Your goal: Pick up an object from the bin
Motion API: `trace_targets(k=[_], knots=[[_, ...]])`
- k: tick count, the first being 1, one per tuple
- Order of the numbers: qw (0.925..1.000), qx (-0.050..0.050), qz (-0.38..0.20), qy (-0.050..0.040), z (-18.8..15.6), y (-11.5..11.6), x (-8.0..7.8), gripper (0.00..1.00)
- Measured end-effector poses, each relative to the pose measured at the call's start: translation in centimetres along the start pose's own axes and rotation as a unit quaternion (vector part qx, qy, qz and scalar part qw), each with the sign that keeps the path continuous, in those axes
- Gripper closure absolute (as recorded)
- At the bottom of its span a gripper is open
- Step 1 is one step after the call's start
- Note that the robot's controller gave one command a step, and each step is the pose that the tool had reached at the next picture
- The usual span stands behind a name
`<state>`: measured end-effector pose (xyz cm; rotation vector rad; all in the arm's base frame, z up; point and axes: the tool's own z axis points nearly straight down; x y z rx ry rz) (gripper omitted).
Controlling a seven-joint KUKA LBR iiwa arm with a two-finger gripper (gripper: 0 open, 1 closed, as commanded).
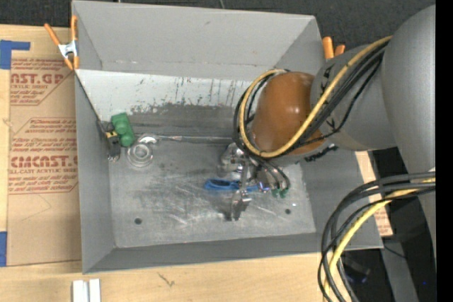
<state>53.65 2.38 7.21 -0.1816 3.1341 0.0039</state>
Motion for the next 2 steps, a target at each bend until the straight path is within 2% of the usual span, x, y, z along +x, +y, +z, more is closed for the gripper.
trace_targets(k=[1,2], knots=[[1.0,0.0,0.0,-0.0036,-0.5,0.0,-0.3,1.0],[1.0,0.001,0.004,-0.0037,-15.0,2.6,-0.1,1.0]])
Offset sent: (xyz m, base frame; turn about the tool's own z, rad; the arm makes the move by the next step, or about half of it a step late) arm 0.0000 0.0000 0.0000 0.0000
